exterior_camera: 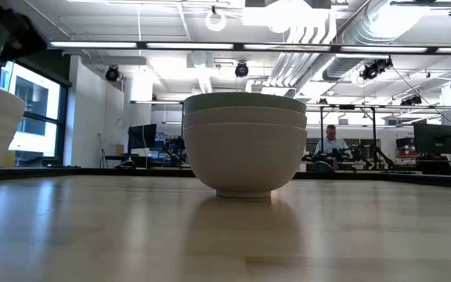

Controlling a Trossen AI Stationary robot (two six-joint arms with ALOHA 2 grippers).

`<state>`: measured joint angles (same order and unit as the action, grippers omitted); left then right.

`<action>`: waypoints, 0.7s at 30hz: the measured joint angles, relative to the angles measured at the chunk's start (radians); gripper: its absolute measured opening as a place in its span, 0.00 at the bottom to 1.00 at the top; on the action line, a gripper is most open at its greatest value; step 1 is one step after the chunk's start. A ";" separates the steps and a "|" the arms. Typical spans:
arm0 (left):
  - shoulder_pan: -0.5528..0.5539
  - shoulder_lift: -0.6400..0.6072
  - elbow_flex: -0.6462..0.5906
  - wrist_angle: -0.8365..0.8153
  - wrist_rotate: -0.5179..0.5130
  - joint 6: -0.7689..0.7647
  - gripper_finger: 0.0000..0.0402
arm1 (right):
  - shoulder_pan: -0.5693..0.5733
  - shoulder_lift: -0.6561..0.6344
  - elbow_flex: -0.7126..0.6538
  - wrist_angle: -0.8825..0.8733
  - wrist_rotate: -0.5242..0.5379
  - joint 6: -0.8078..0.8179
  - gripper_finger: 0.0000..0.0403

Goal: Nest bowls inside each other
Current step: Stack the white bowl on the light green bowl

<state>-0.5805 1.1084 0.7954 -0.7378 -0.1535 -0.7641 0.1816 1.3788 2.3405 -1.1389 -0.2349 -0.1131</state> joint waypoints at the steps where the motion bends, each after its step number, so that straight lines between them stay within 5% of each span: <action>1: -0.005 0.000 -0.016 0.023 0.000 -0.014 0.45 | 0.004 0.000 0.000 0.000 0.002 0.000 0.43; 21: -0.008 0.006 -0.149 0.117 0.077 -0.130 0.45 | 0.011 0.000 0.000 0.000 0.025 -0.026 0.43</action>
<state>-0.5884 1.1145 0.6468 -0.6208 -0.0769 -0.8938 0.1928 1.3788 2.3405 -1.1385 -0.2100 -0.1394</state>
